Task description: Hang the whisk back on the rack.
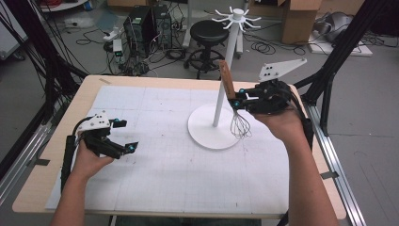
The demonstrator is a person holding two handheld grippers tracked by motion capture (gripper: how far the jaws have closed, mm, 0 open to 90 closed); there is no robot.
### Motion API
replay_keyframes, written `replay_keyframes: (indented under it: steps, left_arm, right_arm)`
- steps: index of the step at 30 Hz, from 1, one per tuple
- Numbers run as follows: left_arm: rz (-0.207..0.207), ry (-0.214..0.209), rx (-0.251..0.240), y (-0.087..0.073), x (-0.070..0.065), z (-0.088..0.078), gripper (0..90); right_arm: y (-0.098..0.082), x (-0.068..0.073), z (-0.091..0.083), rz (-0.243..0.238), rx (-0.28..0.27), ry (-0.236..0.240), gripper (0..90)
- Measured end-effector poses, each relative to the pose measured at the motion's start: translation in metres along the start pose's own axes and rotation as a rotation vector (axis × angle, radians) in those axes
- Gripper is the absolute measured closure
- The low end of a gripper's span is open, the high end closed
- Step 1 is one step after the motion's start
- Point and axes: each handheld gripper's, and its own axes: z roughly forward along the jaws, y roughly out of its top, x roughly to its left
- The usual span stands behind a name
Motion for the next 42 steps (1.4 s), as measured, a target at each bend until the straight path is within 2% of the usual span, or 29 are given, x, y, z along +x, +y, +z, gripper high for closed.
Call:
replay_keyframes:
  steps: [8, 15, 20, 33, 40, 42]
  left_arm:
    - [0.004, 0.0, 0.006, 0.0, 0.0, 0.001, 1.7]
    - [0.002, 0.001, 0.006, -0.001, 0.0, 0.001, 1.7]
    - [0.009, -0.002, 0.015, 0.0, -0.003, 0.002, 1.6]
    - [0.005, -0.001, 0.016, -0.001, -0.002, 0.003, 1.7]
    - [0.006, 0.001, 0.013, -0.001, -0.002, 0.002, 1.7]
    - [0.006, -0.003, 0.015, -0.001, -0.002, 0.002, 1.7]
  right_arm:
    - [0.021, -0.01, 0.0, 0.027, -0.025, -0.014, 73.6]
    - [0.046, -0.02, -0.002, 0.029, -0.027, -0.042, 73.6]
    - [0.055, -0.025, -0.004, 0.045, -0.02, -0.059, 73.6]
    - [0.055, -0.035, -0.001, 0.087, -0.008, -0.077, 73.6]
    - [0.05, -0.038, -0.008, 0.105, -0.012, -0.087, 73.6]
    - [0.046, -0.039, -0.01, 0.12, -0.018, -0.076, 73.6]
